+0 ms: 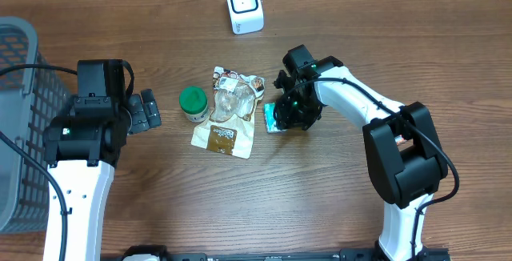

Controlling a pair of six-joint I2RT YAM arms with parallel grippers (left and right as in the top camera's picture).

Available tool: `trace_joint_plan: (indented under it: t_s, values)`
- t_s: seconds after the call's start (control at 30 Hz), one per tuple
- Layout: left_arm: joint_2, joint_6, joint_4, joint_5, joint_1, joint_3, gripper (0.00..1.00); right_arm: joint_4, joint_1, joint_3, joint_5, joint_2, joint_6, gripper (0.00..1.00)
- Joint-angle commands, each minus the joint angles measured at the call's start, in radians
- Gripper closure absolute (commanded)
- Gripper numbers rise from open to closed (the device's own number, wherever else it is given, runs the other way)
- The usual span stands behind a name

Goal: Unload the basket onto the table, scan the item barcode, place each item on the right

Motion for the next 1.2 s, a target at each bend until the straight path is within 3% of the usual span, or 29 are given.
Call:
trace_joint_plan:
  t_s: [0.0,0.17,0.37,0.67,0.87,1.0,1.17]
  values:
    - [0.002,0.019,0.002,-0.01,0.004,0.002,0.0,-0.002,-0.008,0.027,0.09,0.016,-0.087,0.68]
    - [0.002,0.019,0.001,-0.01,0.004,0.002,0.0,-0.055,-0.008,0.048,0.064,0.016,-0.036,0.68]
    - [0.002,0.019,0.002,-0.01,0.004,0.002,0.0,-0.083,-0.008,0.067,-0.012,0.016,0.167,0.64]
    - [0.002,0.019,0.002,-0.01,0.004,0.002,0.0,0.024,-0.008,-0.006,-0.011,0.016,0.324,0.65]
    - [0.002,0.019,0.002,-0.01,0.004,0.002,0.0,0.049,-0.008,-0.057,-0.011,0.016,0.331,0.79]
    - [0.002,0.019,0.001,-0.01,0.004,0.002,0.01,0.053,-0.008,-0.057,-0.013,0.016,0.331,0.96]
    - [0.002,0.019,0.002,-0.01,0.004,0.002,0.01,0.049,-0.017,-0.047,-0.114,0.01,0.261,0.96]
